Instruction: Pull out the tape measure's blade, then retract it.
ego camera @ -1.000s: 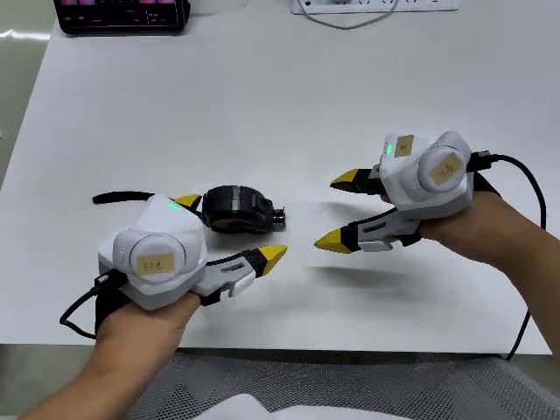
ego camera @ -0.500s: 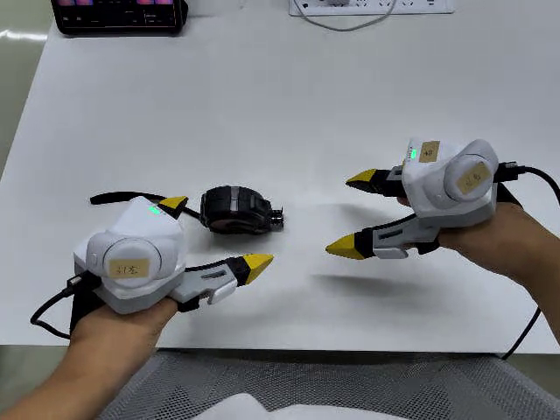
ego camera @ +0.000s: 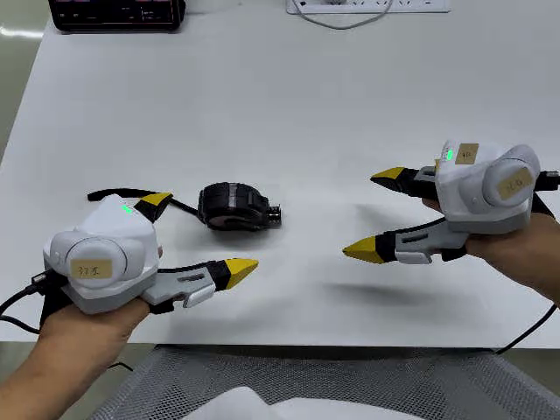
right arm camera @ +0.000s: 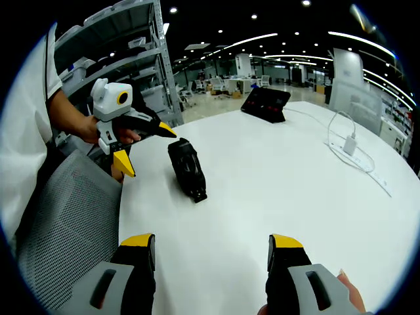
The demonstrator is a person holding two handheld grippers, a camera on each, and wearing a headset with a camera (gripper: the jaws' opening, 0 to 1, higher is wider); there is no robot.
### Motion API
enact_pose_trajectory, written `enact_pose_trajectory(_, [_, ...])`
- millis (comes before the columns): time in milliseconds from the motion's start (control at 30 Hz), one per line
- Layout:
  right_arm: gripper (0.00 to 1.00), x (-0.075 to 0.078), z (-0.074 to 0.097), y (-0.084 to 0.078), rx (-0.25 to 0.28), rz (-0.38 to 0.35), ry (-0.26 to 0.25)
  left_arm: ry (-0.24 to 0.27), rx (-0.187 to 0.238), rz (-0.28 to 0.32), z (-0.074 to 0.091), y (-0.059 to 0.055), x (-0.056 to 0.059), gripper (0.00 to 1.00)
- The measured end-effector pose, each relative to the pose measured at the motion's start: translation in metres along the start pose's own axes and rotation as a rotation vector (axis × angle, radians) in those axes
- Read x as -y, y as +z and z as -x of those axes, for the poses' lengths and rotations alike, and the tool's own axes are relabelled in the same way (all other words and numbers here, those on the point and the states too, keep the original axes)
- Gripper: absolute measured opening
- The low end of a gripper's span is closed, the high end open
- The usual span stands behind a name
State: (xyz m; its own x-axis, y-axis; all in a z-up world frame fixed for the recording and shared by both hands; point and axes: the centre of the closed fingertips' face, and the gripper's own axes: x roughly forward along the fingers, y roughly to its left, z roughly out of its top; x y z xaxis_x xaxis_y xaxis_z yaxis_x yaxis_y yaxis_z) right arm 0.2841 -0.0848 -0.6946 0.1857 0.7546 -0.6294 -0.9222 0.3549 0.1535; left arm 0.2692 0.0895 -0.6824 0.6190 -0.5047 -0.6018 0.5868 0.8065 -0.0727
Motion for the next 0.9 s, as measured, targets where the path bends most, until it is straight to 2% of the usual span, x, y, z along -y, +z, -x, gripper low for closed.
enact_pose_trajectory(233, [0.69,-0.001,0.008,-0.002,0.003,-0.02,-0.015,-0.006,0.002,-0.009,0.006,0.001,0.0,0.88])
enact_pose_trajectory(567, [0.71,-0.002,0.017,-0.003,0.006,-0.03,-0.034,-0.005,0.007,-0.002,0.013,-0.004,-0.004,0.89])
enact_pose_trajectory(667, [0.72,-0.002,0.02,-0.003,0.01,-0.034,-0.042,0.001,-0.015,-0.019,0.014,-0.01,-0.006,0.89])
enact_pose_trajectory(800, [0.73,-0.001,0.023,-0.002,0.018,-0.04,-0.053,0.004,-0.02,-0.022,0.015,-0.015,-0.01,0.9])
enact_pose_trajectory(900, [0.75,-0.001,0.026,-0.003,0.024,-0.043,-0.062,-0.005,-0.011,-0.009,0.017,-0.015,-0.01,0.92])
